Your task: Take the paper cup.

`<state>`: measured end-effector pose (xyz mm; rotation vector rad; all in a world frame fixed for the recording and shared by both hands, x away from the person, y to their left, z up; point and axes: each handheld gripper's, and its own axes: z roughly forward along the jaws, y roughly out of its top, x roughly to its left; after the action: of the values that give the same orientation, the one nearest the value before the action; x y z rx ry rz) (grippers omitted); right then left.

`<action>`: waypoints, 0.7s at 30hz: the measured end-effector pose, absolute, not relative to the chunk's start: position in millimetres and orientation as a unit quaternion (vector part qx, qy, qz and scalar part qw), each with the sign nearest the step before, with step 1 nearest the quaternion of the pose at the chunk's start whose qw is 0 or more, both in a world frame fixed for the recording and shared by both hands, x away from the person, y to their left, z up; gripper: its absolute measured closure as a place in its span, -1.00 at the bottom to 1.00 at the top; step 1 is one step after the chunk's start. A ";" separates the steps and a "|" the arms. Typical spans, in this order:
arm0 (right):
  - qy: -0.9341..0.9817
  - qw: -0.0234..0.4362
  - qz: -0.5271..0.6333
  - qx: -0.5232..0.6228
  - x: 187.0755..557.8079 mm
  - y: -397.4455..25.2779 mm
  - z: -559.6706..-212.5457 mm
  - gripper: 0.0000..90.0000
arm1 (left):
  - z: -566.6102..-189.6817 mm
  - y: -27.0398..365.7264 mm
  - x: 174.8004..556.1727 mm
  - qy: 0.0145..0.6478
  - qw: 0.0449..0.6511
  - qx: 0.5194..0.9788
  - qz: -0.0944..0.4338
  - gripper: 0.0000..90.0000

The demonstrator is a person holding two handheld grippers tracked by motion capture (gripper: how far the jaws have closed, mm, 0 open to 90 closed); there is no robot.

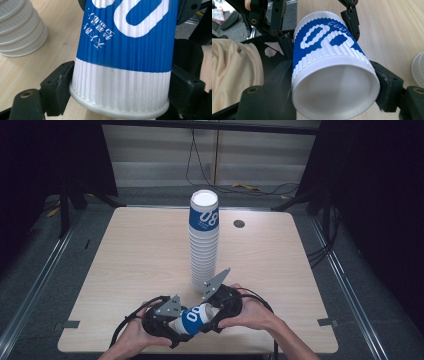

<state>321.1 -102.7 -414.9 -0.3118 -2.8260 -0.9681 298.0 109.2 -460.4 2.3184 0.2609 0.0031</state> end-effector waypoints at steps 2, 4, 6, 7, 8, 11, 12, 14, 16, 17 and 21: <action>-0.939 0.069 -0.321 -0.101 321.2 -102.9 -415.1 -0.40 | -460.3 109.1 298.4 0.101 0.393 0.914 0.003 -0.63; -0.938 0.068 -0.324 -0.101 321.4 -103.4 -414.4 -0.40 | -460.6 109.0 298.9 0.104 0.398 0.911 0.000 -0.63; -0.937 0.069 -0.326 -0.102 322.2 -103.7 -414.9 -0.40 | -460.3 109.0 300.3 0.104 0.396 0.913 -0.002 -0.63; -0.938 0.068 -0.323 -0.102 322.6 -104.1 -414.5 -0.40 | -461.0 108.6 300.6 0.106 0.398 0.911 -0.003 -0.63; -0.938 0.069 -0.323 -0.102 323.0 -104.0 -414.3 -0.40 | -461.1 108.4 300.7 0.106 0.399 0.911 -0.004 -0.64; -0.938 0.068 -0.325 -0.101 323.3 -104.0 -414.4 -0.40 | -461.1 109.1 300.8 0.109 0.398 0.911 -0.001 -0.66; -0.938 0.064 -0.326 -0.102 322.7 -103.6 -413.9 -0.39 | -461.3 109.3 300.5 0.110 0.399 0.910 0.000 -0.66; -0.938 0.062 -0.326 -0.100 322.0 -103.5 -413.6 -0.39 | -461.7 110.2 299.8 0.111 0.403 0.908 0.006 -0.67; -0.938 0.055 -0.329 -0.097 320.7 -103.4 -412.9 -0.39 | -462.1 111.6 299.4 0.112 0.408 0.906 0.005 -0.67; -0.938 0.052 -0.330 -0.096 320.0 -103.5 -412.4 -0.39 | -462.4 112.2 299.8 0.110 0.413 0.904 0.004 -0.68; -0.936 0.050 -0.334 -0.095 318.8 -104.9 -410.8 -0.38 | -460.9 113.5 300.3 0.105 0.417 0.903 0.003 -0.67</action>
<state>318.8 -104.9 -410.8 -0.2892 -2.8506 -1.0177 300.3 113.5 -460.9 2.2656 0.2645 0.0077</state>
